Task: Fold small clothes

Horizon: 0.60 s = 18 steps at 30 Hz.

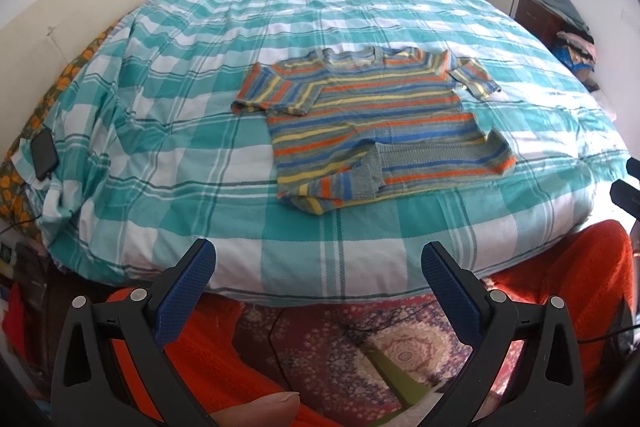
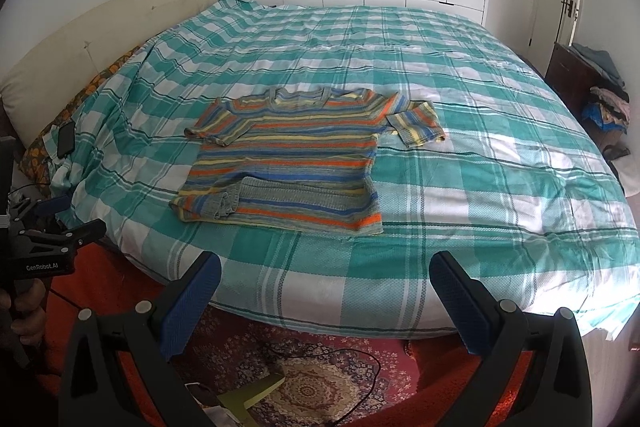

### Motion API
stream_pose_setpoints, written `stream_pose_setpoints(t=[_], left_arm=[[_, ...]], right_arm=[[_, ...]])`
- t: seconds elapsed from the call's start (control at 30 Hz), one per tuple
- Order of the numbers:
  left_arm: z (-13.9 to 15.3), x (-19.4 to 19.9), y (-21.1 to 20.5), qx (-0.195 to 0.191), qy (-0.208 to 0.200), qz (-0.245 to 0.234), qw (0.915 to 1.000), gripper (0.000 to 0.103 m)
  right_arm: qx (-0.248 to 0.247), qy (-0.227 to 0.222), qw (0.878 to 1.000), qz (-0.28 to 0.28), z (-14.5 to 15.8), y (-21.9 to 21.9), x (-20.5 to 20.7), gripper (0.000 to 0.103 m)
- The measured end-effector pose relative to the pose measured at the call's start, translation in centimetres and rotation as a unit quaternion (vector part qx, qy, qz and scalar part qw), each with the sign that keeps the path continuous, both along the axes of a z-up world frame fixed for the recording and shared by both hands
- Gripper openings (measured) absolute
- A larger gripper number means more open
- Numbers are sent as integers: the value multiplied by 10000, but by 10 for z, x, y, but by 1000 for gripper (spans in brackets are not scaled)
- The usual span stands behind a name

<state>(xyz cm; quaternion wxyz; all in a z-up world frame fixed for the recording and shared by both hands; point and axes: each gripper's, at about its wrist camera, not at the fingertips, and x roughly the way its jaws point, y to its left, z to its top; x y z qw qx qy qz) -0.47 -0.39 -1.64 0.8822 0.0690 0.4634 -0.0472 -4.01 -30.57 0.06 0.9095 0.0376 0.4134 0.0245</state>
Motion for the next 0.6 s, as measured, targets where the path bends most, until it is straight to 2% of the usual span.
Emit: stream_pose_setpoints(t=[0.4, 0.6], left_arm=[[-3, -1, -2, 123, -2, -52, 9999, 103], [-5, -2, -1, 53, 78, -85, 9999, 103]], right_arm=[[34, 73, 10000, -34, -2, -3, -1, 103], [-47, 109, 9999, -72, -2, -1, -1, 103]])
